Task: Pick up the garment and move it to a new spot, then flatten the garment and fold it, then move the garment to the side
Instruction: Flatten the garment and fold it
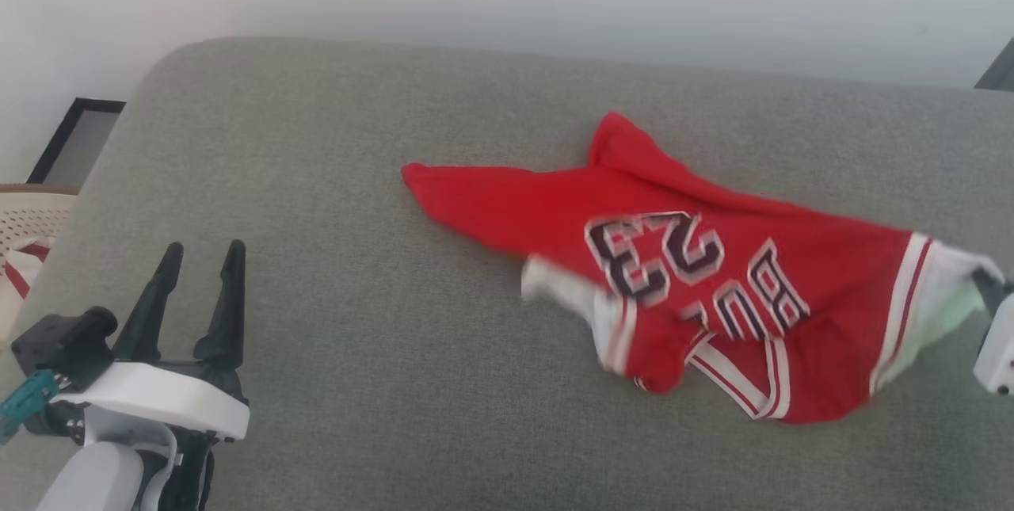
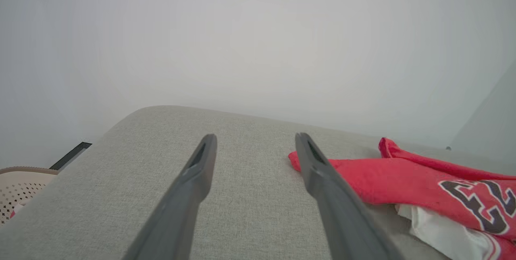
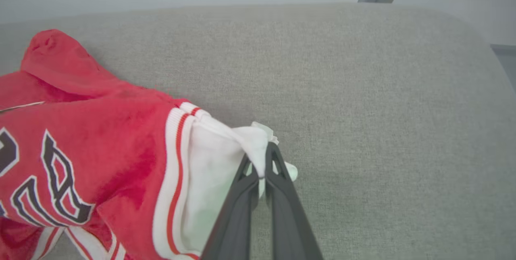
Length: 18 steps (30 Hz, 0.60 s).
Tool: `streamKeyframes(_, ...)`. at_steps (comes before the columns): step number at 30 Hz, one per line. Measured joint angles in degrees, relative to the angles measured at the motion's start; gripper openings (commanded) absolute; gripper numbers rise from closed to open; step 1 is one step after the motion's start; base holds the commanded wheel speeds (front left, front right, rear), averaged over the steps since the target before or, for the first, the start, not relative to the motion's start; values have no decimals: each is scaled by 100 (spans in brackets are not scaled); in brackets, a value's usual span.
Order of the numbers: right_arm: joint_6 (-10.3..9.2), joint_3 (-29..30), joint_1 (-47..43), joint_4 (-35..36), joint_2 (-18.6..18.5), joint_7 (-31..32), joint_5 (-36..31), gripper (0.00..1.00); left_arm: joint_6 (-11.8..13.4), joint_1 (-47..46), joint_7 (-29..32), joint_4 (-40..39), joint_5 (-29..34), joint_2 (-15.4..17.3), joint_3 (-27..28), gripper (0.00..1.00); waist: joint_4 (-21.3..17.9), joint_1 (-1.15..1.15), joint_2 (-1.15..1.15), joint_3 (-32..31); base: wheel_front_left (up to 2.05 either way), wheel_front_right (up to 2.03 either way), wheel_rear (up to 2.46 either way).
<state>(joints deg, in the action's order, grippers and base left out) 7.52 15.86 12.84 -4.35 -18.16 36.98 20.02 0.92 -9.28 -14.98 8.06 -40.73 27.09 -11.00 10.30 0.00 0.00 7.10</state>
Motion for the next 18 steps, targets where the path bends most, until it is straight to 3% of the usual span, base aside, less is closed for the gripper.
streamKeyframes(9,0,104,132,-1460,214,-495,-37,0,-70,-164,75,131,109,-9,-182,100,26,0,0,81,0,0,0)
streamKeyframes(10,0,110,196,-1631,232,-578,-35,9,-78,-166,79,145,109,-11,-198,100,31,0,0,71,0,0,0)
streamKeyframes(11,0,108,258,-1763,247,-636,-36,36,-99,-170,104,152,109,-3,-223,100,35,0,0,57,0,0,0)
streamKeyframes(12,0,62,303,-1886,234,-704,-52,84,-105,-183,137,159,110,3,-253,100,37,0,0,38,0,0,0)
streamKeyframes(13,0,26,339,-1967,220,-781,-55,100,-120,-193,177,160,110,9,-270,100,36,0,0,19,0,0,0)
streamKeyframes(18,0,-200,539,-2041,48,-1216,-2,100,-160,-218,421,85,109,142,-339,100,-57,0,0,-53,0,0,0)
